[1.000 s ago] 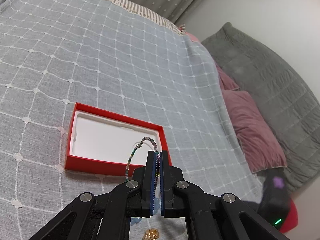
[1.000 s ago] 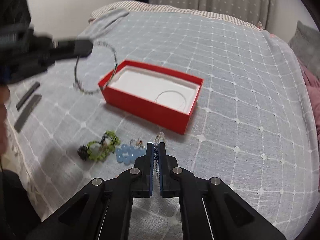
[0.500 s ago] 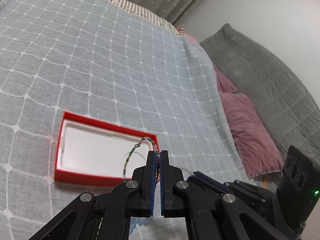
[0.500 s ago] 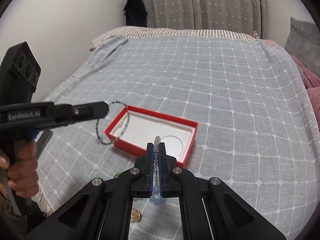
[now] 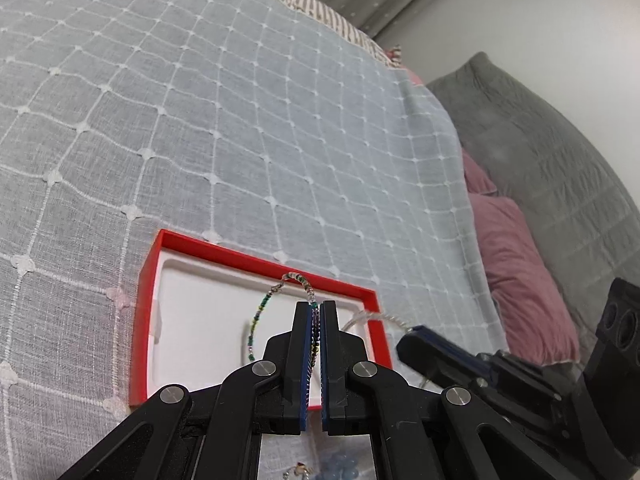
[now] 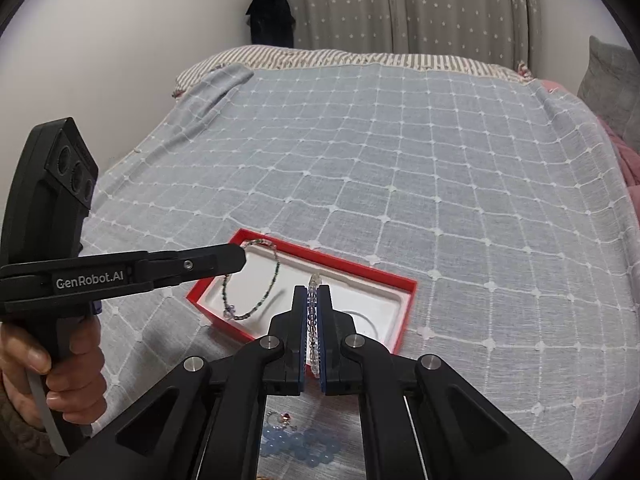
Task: Organize jewelry
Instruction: 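Lower both bracelets into the red box and open both grippers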
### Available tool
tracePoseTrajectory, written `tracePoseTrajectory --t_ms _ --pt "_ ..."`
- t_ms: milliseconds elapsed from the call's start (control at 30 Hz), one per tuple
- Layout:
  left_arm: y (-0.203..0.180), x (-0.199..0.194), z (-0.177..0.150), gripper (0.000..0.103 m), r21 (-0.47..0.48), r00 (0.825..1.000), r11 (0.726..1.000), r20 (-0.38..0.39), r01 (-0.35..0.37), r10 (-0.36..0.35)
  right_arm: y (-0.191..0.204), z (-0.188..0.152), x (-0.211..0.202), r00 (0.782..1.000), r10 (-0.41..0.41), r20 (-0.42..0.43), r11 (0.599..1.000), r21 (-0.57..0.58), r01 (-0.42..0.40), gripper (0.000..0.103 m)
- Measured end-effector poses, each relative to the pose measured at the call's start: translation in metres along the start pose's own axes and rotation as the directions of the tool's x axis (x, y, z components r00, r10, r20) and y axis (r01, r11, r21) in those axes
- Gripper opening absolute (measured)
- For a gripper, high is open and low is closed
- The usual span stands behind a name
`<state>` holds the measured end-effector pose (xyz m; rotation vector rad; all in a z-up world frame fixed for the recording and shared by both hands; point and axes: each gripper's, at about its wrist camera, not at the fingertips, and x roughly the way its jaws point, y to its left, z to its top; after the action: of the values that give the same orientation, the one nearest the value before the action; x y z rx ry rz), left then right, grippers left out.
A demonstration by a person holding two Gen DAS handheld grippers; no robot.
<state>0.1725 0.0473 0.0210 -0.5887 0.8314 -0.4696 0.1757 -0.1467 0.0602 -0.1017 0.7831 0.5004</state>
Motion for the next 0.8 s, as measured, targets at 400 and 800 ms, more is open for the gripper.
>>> tracePoseTrajectory --t_ms 400,800 --pt "0.021 0.008 -0.001 0.000 -0.010 0.996 0.996 -0.014 -0.083 0.083 -0.032 -0.005 0.030 0.989 0.148 -0.027 0.973 0.185 -0.140 0.004" --pt "0.026 0.004 0.000 0.017 0.035 0.983 0.982 -0.010 -0.185 0.186 -0.034 -0.004 0.018 0.998 0.057 -0.009 0.985 0.164 -0.055 0.005"
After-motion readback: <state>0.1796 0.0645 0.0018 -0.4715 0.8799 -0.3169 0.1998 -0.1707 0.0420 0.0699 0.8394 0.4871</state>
